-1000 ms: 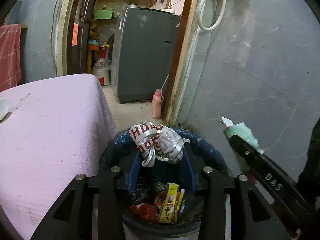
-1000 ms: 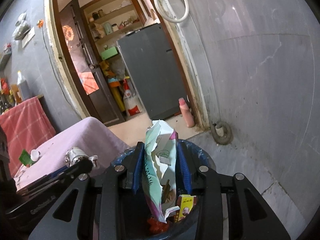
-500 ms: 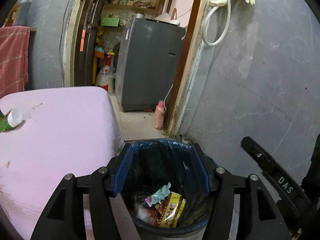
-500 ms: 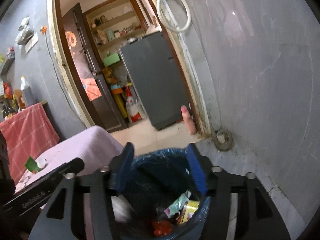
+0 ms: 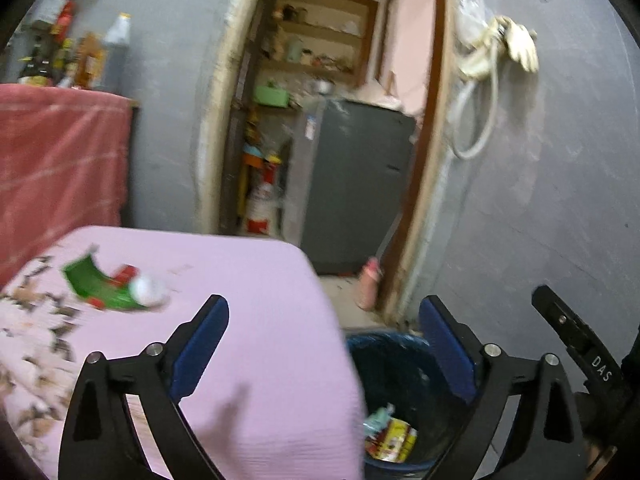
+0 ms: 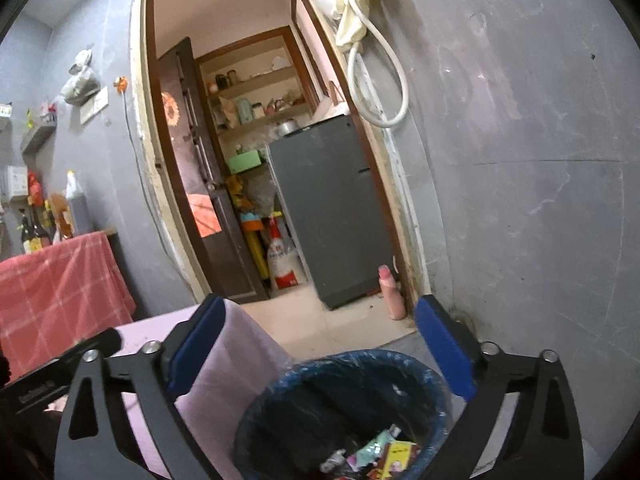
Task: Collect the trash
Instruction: 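Move both tools back over the table toward the green tube, then lower both tools toward the green tube and red lighter on the table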
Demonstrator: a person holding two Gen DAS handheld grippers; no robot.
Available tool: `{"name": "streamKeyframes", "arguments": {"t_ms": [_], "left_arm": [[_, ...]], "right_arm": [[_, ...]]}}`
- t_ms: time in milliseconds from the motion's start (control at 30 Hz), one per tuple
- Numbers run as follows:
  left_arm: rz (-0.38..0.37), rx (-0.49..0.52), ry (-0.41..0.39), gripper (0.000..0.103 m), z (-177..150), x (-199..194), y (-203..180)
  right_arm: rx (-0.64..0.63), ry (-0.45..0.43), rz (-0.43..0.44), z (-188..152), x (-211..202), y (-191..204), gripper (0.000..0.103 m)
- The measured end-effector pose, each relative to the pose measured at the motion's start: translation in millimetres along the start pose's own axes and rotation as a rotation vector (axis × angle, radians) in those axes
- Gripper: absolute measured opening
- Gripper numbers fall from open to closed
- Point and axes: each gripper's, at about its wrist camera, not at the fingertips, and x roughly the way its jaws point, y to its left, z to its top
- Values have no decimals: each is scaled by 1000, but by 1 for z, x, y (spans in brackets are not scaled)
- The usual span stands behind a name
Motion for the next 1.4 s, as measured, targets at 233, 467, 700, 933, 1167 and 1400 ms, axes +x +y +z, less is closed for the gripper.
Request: {"name": "streamKeyframes", "arguments": {"t_ms": [233,467,700,933,1167,1400], "left_arm": [[137,-48,-24,94,9,-24,62],[260,-36,-27,94,5,-47,123],[356,-29,1,94,1,-59,183],[449,-16,45,94,-1,-56,240],[471,-28,91,94,-3,-46,280],[483,-119,134,94,-11,-43,305]], "right_arm": [[-28,23,65,-3,10,39,103],[-66,47,137,-10,20,86,103],[-106,116,209,-21,39,140,103],[-182,214,270,-41,61,200,103],[-271,300,343,-62,81,258,80],[-362,476,383,-89,117,309,42]]}}
